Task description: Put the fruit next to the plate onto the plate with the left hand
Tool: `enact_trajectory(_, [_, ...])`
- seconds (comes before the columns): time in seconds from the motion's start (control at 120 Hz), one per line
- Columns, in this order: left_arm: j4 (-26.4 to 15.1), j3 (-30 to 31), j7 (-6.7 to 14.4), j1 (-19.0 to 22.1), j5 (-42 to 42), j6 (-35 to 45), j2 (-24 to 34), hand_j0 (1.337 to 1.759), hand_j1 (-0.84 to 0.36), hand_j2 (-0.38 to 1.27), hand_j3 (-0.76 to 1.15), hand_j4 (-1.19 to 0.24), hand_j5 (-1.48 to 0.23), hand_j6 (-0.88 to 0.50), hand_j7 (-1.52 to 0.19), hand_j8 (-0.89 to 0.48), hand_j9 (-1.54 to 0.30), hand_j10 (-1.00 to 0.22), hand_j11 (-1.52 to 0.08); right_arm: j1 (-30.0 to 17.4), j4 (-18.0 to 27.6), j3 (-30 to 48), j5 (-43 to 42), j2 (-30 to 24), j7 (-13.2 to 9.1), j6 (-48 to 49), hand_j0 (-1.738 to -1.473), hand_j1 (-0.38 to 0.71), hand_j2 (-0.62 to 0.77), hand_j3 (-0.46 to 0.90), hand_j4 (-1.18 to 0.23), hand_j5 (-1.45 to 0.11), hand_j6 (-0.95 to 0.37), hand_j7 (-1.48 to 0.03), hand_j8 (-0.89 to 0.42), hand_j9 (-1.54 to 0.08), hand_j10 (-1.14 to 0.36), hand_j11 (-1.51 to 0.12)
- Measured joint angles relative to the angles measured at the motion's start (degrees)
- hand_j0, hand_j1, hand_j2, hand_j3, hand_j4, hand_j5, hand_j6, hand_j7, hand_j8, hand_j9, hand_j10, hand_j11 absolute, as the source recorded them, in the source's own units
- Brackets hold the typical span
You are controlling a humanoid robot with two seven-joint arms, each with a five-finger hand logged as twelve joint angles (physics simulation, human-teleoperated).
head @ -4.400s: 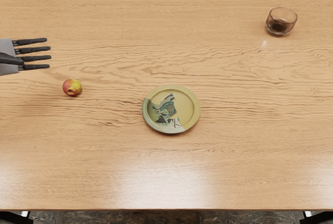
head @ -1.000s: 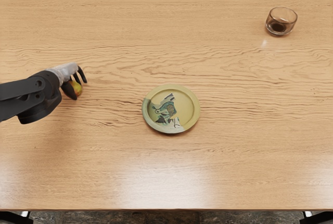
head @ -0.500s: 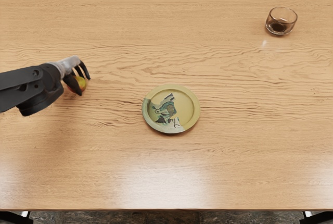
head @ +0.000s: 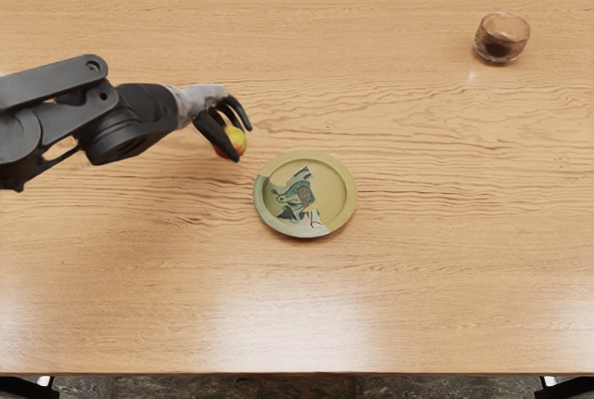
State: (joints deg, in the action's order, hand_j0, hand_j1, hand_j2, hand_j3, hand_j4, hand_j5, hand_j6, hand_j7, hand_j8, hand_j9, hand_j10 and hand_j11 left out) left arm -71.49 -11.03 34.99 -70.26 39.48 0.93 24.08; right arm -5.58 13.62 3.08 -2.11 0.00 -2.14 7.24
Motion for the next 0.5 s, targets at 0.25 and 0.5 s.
enact_trajectory(0.25, [-0.20, -0.74, 0.01, -1.20, -0.60, -4.70, -6.57, 1.657, -0.37, 0.31, 0.00, -0.65, -0.99, -0.41, -0.94, -0.41, -0.93, -0.55, -0.91, 0.01, 0.00, 0.00, 0.00, 0.00, 0.01, -0.02, -1.658, -0.33, 0.00, 0.00, -0.01, -0.02, -0.01, -0.02, -0.01, -0.02, -0.01, -0.02])
enact_trajectory(0.5, [-0.17, 0.85, 0.02, -0.05, -0.53, -5.88, -8.35, 1.656, -0.37, 0.35, 0.00, -0.68, -1.00, -0.43, -0.97, -0.41, -0.95, -0.55, -0.94, 0.00, 0.00, 0.00, 0.00, 0.00, 0.01, -0.03, -1.658, -0.33, 0.00, 0.00, -0.01, -0.02, -0.01, -0.02, -0.01, -0.02, -0.01, -0.02])
